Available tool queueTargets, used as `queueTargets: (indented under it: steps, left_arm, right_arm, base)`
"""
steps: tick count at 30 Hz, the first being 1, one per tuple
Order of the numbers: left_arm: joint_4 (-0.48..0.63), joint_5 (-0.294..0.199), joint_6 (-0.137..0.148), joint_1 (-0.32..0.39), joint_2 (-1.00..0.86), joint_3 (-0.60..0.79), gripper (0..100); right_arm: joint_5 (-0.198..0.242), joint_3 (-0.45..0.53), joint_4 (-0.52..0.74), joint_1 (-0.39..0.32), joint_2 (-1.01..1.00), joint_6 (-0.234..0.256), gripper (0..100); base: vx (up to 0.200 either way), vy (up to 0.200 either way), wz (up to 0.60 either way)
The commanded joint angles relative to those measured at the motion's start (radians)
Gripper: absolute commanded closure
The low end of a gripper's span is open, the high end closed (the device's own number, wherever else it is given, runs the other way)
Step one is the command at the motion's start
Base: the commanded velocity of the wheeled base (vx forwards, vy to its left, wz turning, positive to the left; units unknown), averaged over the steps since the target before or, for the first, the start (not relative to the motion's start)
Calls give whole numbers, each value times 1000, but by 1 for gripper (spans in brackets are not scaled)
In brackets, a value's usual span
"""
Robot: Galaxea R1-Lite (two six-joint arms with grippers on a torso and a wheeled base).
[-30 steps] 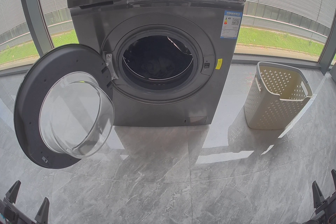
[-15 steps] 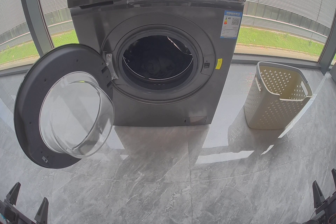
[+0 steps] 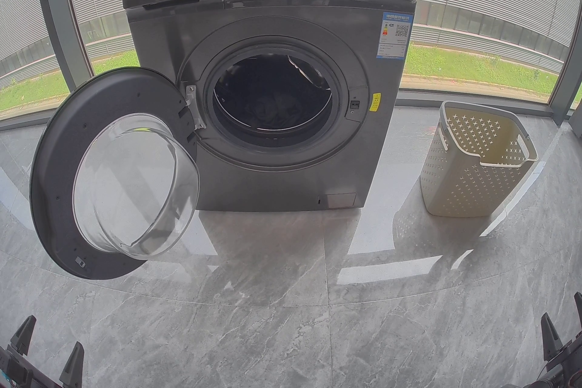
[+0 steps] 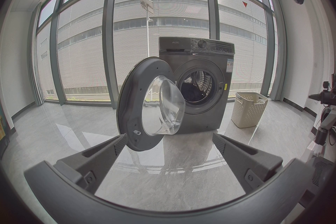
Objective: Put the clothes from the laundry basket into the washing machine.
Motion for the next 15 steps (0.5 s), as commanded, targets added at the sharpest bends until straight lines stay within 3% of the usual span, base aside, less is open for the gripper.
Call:
queueTargets:
  steps: [1, 15]
  left_arm:
    - [0, 0, 0, 0, -13, 16, 0]
    - [0, 0, 0, 0, -13, 16, 0]
  right_arm:
    - [0, 14, 0, 1, -13, 0, 0]
    - [0, 16, 0, 1, -13, 0, 0]
  base:
    - [0, 200, 0]
    - [0, 200, 0]
